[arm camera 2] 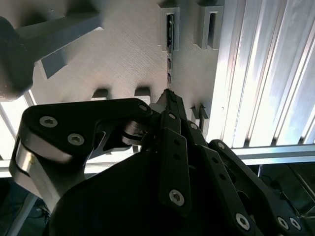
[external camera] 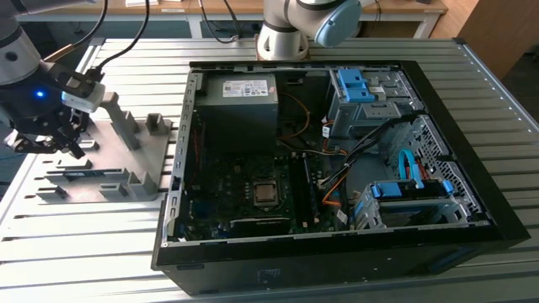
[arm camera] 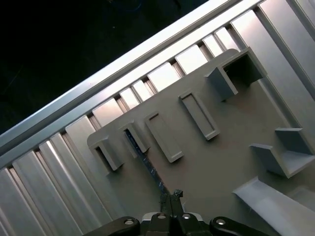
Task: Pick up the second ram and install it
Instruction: 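Pick up the second ram and move it above second insertion slot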
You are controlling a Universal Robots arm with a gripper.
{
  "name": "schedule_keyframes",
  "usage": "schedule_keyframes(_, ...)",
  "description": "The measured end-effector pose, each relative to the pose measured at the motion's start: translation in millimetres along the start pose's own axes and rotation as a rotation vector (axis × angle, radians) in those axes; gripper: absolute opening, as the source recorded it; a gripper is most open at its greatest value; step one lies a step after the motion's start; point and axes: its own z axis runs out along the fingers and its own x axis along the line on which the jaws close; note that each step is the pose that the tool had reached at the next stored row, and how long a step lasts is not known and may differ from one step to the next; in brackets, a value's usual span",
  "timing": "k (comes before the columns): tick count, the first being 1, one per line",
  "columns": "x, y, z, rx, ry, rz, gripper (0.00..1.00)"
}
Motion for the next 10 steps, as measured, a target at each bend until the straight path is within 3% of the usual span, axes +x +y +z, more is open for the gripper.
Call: schedule_keyframes(10, 0.0, 0.0, 0.0, 0.002, 0.0013, -0.07, 0.1)
